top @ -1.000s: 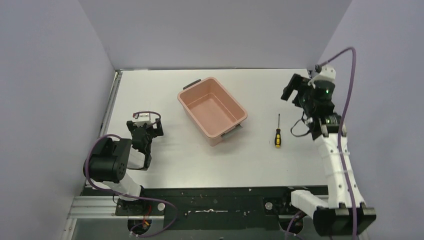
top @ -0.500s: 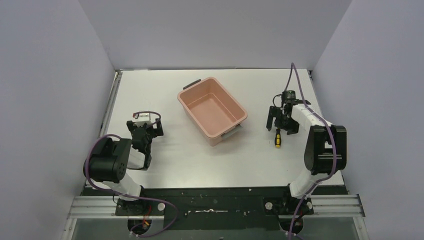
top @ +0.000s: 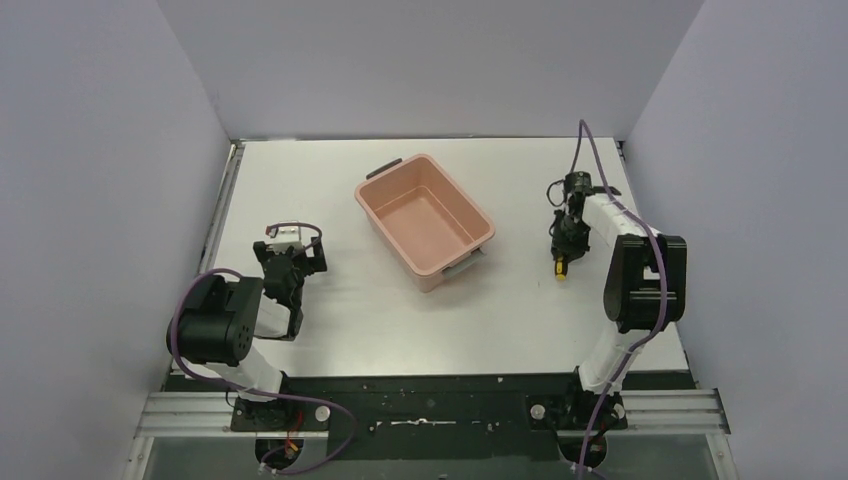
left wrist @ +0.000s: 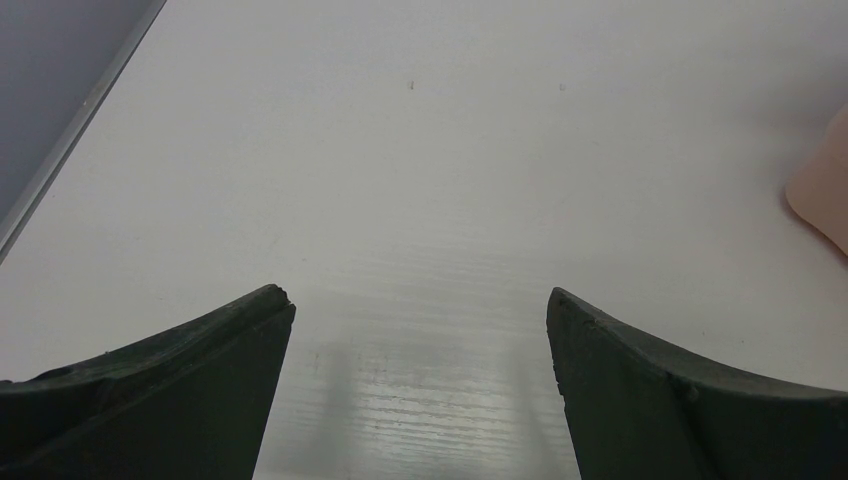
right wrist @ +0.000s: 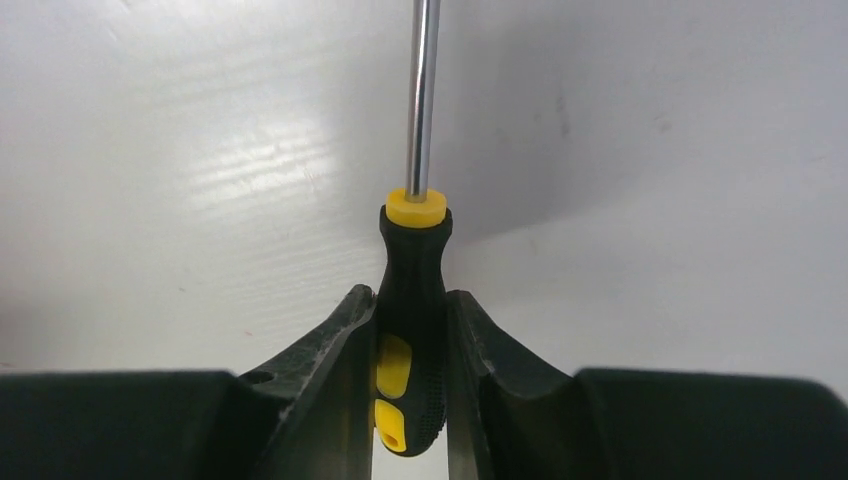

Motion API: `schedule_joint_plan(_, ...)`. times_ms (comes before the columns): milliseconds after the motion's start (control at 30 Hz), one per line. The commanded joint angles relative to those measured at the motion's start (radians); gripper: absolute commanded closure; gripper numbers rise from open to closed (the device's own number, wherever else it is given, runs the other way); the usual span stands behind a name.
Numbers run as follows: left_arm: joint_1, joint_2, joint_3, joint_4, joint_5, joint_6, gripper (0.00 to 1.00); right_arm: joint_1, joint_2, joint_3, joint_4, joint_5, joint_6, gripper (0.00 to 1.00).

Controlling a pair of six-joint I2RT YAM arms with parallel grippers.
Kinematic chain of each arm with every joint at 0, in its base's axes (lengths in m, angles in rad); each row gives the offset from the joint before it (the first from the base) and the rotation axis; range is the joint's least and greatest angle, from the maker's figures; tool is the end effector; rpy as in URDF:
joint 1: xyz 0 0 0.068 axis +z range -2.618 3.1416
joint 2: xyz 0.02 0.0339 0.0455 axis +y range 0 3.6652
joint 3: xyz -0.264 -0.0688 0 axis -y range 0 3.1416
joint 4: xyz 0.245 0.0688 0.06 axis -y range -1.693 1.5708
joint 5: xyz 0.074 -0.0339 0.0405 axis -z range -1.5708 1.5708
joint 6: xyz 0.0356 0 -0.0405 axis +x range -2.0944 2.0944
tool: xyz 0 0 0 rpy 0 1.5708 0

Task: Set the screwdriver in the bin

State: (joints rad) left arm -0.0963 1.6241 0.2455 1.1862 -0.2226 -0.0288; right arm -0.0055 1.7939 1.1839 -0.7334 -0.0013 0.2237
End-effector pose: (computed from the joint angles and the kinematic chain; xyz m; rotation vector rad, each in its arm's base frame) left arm 0.2461 -0.0159 0.1273 -0.1021 1.7566 0.1052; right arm 0.3383 -0.0018 0.1730 0.3332 2.8964 0.0381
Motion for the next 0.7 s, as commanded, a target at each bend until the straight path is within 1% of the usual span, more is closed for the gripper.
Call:
schedule_joint_plan(0, 0.004, -0.015, 0.005, 0.029, 0.019, 0.008, 0.03, -0.008, -0.040, 0.333, -0.133, 0.060, -0.014, 1.00)
schedule_joint_plan(33, 0.004, -0.015, 0.005, 0.029, 0.019, 0.007, 0.03, 0.012, -0.043, 0.410, -0.158, 0.047, -0.015, 1.00)
schedule_joint_plan(100, 0.004, -0.015, 0.005, 0.030, 0.019, 0.007, 0.03, 0.096, -0.045, 0.566, -0.192, 0.044, -0.018, 1.00)
schedule_joint_plan(167, 0.004, -0.015, 0.005, 0.029, 0.020, 0.008, 0.03, 0.215, -0.033, 0.721, -0.209, 0.017, -0.013, 1.00)
schedule_joint_plan(233, 0.004, -0.015, 0.005, 0.029, 0.019, 0.007, 0.03, 0.324, -0.022, 0.801, -0.194, 0.009, -0.003, 1.00)
schedule_joint_plan(333, 0.004, -0.015, 0.005, 0.029, 0.020, 0.008, 0.03, 0.483, -0.005, 0.829, -0.121, 0.030, 0.010, 1.00)
schedule_joint_plan(433, 0.005, -0.014, 0.005, 0.030, 0.019, 0.008, 0.03, 0.594, 0.051, 0.813, -0.048, 0.029, 0.016, 1.00)
schedule_joint_plan(500, 0.004, -0.015, 0.005, 0.029, 0.019, 0.008, 0.03, 0.655, 0.134, 0.815, -0.049, 0.052, 0.010, 1.00)
schedule_joint_plan(667, 0.005, -0.015, 0.005, 0.028, 0.019, 0.008, 0.03, 0.735, 0.329, 0.830, -0.113, 0.120, 0.000, 1.00)
